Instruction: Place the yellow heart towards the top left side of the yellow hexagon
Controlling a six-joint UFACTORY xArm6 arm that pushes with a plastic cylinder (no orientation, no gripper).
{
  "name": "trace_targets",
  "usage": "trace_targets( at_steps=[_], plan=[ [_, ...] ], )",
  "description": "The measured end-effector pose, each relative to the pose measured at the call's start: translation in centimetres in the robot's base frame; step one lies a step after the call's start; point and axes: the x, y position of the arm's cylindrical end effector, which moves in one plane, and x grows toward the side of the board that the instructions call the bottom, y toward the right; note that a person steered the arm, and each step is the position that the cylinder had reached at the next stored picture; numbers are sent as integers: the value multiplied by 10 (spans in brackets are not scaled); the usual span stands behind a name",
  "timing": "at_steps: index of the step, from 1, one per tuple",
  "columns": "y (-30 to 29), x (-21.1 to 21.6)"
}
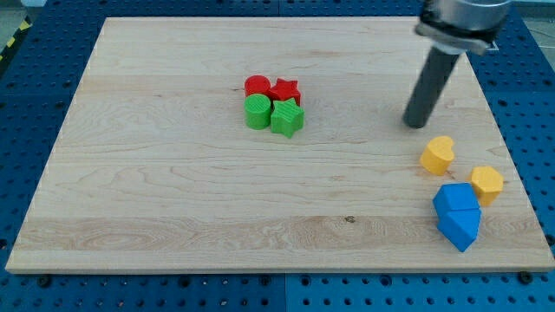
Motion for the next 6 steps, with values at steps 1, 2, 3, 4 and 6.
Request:
trace_targets(
  at_steps=[1, 2, 3, 4, 6],
  plan=[
    [-17, 33],
    [-15, 49],
    [-4, 39],
    [18, 31],
    [59, 31]
  ],
)
